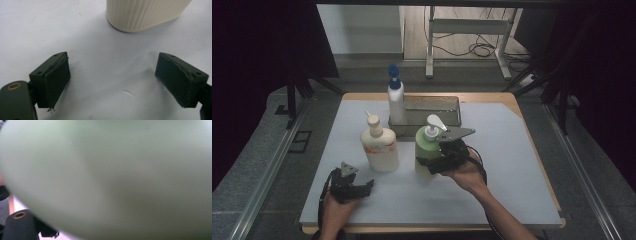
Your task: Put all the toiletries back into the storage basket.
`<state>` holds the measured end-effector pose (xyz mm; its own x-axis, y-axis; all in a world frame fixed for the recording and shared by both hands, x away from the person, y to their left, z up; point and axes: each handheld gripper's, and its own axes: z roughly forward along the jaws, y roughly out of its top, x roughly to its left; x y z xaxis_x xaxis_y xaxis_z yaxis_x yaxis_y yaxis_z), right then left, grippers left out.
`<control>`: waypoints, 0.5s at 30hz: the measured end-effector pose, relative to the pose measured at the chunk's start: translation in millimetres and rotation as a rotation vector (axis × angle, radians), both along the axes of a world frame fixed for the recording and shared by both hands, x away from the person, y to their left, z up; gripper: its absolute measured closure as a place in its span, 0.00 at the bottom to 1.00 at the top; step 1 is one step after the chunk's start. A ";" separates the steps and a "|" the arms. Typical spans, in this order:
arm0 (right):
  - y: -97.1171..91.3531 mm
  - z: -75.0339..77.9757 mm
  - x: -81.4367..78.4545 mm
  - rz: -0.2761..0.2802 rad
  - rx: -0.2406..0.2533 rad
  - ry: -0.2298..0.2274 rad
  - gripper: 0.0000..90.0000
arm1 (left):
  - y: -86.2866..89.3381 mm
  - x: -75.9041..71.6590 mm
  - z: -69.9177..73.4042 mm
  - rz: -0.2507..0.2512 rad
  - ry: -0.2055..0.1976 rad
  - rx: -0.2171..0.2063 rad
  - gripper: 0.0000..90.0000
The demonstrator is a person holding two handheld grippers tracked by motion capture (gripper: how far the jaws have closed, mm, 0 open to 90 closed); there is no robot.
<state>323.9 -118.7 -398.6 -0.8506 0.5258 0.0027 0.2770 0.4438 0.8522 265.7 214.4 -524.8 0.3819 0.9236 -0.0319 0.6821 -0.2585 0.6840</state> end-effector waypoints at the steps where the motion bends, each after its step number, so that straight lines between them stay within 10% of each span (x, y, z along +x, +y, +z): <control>1: 0.5 0.1 1.3 -0.003 0.000 0.000 0.13 | 0.0 0.0 0.0 0.000 0.000 0.000 0.14; 15: 8.6 7.3 24.4 -0.050 -0.002 -0.004 0.13 | -0.1 0.0 -0.2 0.001 -0.002 0.000 0.14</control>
<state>348.2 -110.1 -391.3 -0.8235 0.5673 -0.0016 0.2955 0.4313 0.8525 265.7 214.3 -525.0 0.3813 0.9239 -0.0312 0.6807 -0.2577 0.6858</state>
